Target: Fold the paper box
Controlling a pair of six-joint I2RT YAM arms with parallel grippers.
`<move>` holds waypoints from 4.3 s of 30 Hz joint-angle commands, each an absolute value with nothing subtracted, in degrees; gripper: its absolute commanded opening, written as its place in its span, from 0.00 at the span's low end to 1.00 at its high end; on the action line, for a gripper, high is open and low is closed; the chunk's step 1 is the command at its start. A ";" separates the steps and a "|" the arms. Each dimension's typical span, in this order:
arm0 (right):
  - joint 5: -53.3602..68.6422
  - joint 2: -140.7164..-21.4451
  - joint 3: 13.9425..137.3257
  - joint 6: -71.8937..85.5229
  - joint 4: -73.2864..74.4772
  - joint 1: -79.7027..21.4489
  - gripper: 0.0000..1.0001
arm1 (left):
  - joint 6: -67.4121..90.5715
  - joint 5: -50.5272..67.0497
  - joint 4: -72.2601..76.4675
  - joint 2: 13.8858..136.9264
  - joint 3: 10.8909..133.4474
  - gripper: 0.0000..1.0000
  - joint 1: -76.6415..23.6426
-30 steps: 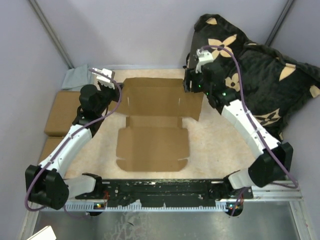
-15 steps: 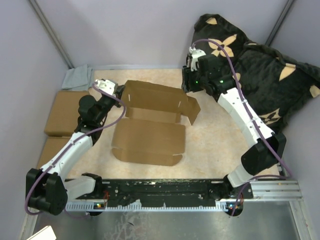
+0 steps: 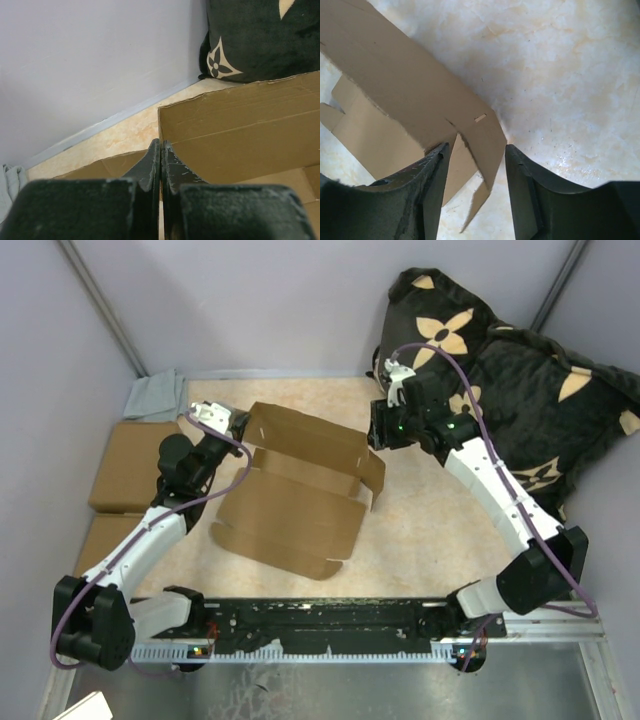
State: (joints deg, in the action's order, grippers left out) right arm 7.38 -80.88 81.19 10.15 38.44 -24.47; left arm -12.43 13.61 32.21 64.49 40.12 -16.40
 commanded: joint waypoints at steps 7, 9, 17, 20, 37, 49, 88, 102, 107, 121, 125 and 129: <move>1.85 -75.10 84.38 13.89 38.48 -24.21 0.48 | -12.55 12.08 34.57 63.99 39.67 0.00 -16.96; 2.12 -75.06 86.13 14.41 39.80 -24.26 0.49 | -12.34 12.08 34.63 63.98 39.68 0.00 -16.96; 8.44 -79.90 89.77 13.79 41.93 -24.26 0.52 | -12.30 12.56 35.01 63.48 39.47 0.00 -17.05; 8.69 -82.68 91.19 12.89 42.69 -24.26 0.50 | -12.24 12.50 35.06 63.13 39.25 0.00 -17.14; 4.42 -88.64 91.98 10.59 43.80 -27.24 0.08 | -11.89 11.73 34.46 62.77 39.41 0.00 -17.55; -12.15 -84.22 79.23 13.20 26.38 -32.52 0.01 | -3.08 7.38 23.06 56.01 42.81 0.43 -17.84; -23.75 -72.48 48.98 23.49 -14.56 -33.66 0.00 | 11.87 15.96 -2.33 50.93 48.71 0.23 -17.82; -26.50 -75.87 51.54 26.78 -10.46 -33.84 0.01 | 17.09 14.84 -11.06 55.00 50.15 0.28 -23.40; -26.47 -75.85 51.85 26.66 -10.40 -33.84 0.02 | 16.79 10.87 -12.55 57.75 51.23 0.29 -25.26; -25.11 -75.59 51.81 26.41 -10.28 -33.84 0.03 | 15.39 -0.32 -15.92 63.81 54.69 0.28 -29.41; -24.84 -75.41 51.67 26.35 -10.42 -33.84 0.03 | 16.02 -2.83 -15.78 64.94 54.54 0.28 -30.36; -24.57 -75.07 51.19 26.35 -10.72 -33.84 0.03 | 16.39 -5.65 -15.38 65.72 54.54 0.29 -31.47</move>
